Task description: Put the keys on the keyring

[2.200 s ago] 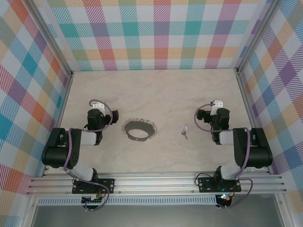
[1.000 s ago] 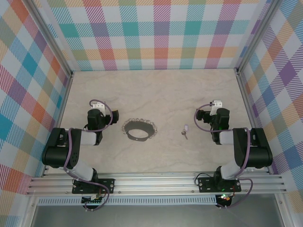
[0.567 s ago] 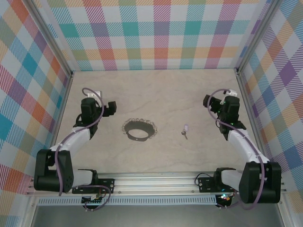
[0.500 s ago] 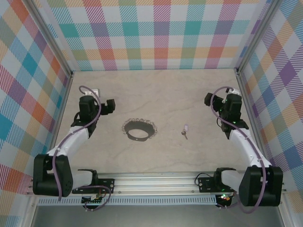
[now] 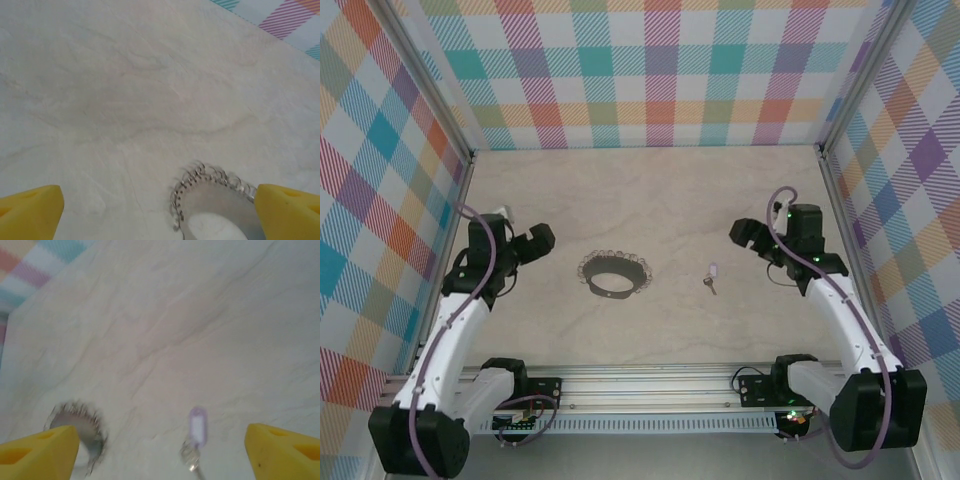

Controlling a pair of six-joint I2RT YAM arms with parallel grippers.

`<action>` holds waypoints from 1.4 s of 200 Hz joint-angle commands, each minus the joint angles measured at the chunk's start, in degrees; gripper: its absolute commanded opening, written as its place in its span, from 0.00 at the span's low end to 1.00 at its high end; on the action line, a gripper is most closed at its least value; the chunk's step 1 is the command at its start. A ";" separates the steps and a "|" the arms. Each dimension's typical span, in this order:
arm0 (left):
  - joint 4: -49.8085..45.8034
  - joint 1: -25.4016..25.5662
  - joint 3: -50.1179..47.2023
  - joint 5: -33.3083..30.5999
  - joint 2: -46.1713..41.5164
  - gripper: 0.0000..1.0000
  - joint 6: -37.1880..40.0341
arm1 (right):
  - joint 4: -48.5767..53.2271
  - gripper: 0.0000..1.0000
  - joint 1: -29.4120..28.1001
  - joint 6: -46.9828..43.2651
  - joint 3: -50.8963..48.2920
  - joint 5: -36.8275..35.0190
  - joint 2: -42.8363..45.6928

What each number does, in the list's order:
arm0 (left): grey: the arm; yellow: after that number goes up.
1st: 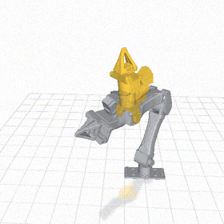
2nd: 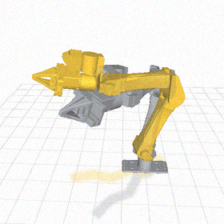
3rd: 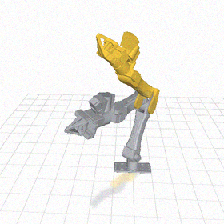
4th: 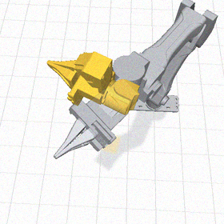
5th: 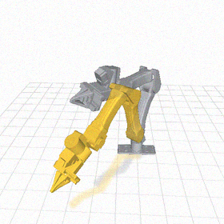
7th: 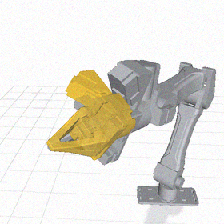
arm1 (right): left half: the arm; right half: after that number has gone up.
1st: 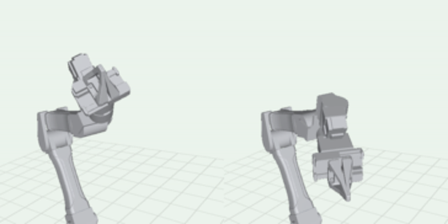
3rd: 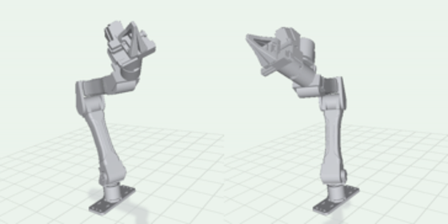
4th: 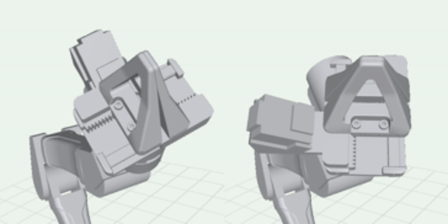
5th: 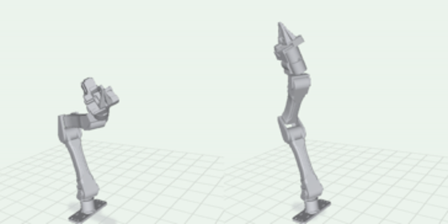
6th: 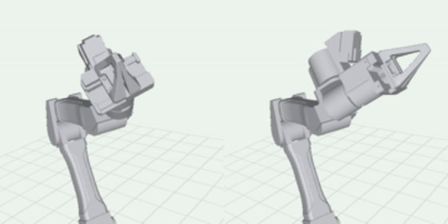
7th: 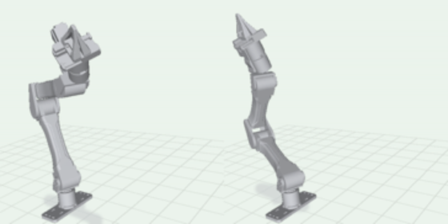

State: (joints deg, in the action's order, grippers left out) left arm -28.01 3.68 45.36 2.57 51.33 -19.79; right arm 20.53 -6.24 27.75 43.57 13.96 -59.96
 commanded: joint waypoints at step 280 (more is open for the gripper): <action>-3.30 9.11 7.21 13.47 22.14 0.96 -1.00 | -9.38 0.66 -44.62 28.65 8.66 -13.67 -32.14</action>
State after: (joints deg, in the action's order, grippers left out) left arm -32.58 11.99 51.00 15.25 72.51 -22.04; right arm 11.33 -50.35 54.68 50.09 1.78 -91.18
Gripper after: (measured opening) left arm 0.960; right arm 0.669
